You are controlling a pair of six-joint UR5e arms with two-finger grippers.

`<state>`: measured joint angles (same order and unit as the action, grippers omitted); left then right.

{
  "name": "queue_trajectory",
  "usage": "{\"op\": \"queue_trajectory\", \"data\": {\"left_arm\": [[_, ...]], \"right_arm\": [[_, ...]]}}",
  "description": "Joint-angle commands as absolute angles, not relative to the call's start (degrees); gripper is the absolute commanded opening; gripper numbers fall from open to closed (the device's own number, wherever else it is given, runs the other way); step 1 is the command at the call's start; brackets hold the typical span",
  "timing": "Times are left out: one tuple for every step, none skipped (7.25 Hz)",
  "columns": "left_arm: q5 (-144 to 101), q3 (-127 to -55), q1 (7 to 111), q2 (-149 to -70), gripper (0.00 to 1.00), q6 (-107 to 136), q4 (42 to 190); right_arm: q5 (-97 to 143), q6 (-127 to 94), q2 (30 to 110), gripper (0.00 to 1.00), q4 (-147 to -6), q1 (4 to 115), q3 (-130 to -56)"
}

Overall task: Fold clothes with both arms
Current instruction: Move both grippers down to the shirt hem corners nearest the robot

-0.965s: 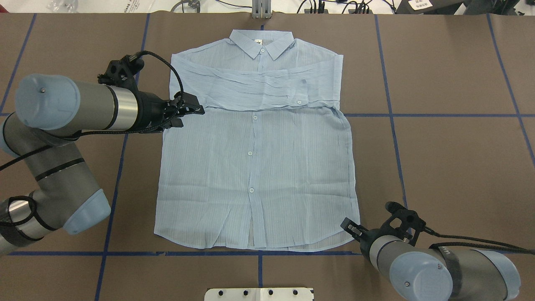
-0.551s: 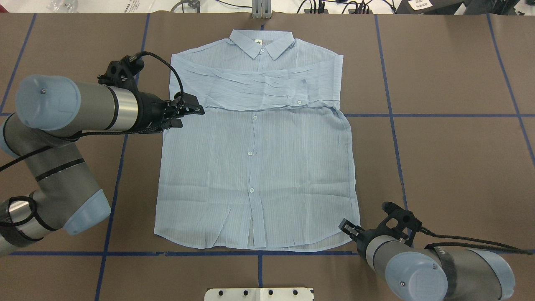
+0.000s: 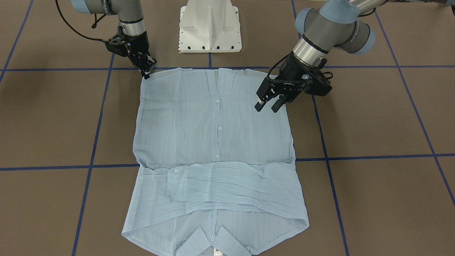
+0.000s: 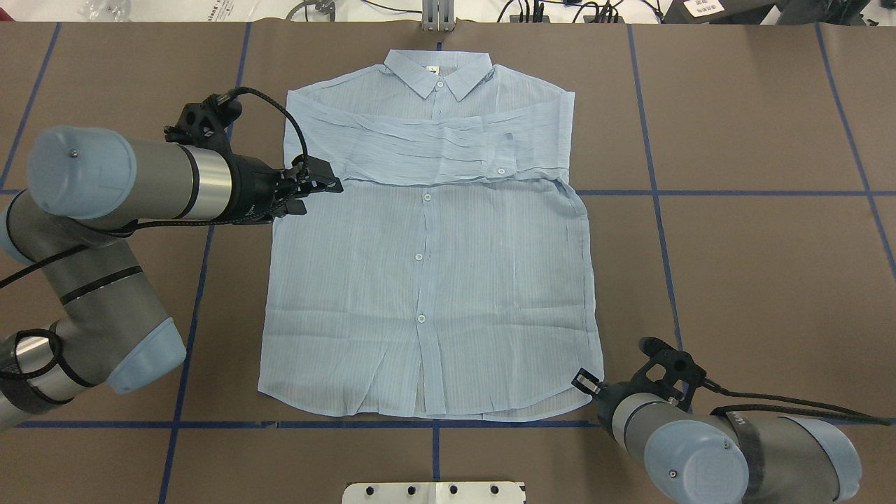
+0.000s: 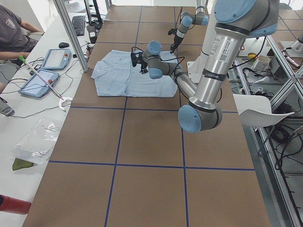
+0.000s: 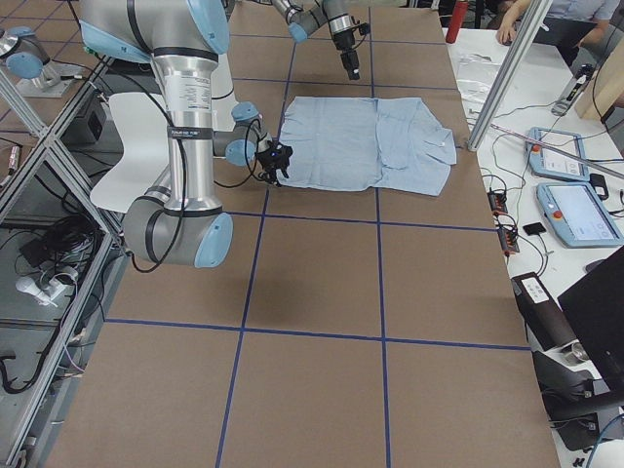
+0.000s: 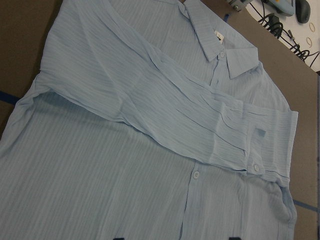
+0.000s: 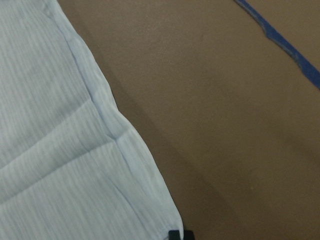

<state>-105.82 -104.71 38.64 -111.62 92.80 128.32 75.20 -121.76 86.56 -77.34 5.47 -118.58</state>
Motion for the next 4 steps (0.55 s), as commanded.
{"op": "queue_trajectory", "data": {"left_arm": [[-105.8, -104.7, 38.6, -111.6, 0.75, 93.1, 128.3], [-105.8, -104.7, 38.6, -111.6, 0.75, 93.1, 128.3], [-105.5, -104.8, 38.4, -111.7, 0.75, 93.2, 128.3], [-102.8, -105.5, 36.1, -109.5, 0.78, 93.2, 128.2]], "right_arm": [[75.2, -121.7, 86.7, 0.00, -77.3, 5.5, -118.7], [75.2, -121.7, 86.8, 0.00, -77.3, 5.6, -118.7], [75.2, -121.6, 87.0, 0.00, -77.3, 5.7, -119.3], [75.3, -121.6, 87.3, 0.00, -77.3, 5.9, -120.0]]}}
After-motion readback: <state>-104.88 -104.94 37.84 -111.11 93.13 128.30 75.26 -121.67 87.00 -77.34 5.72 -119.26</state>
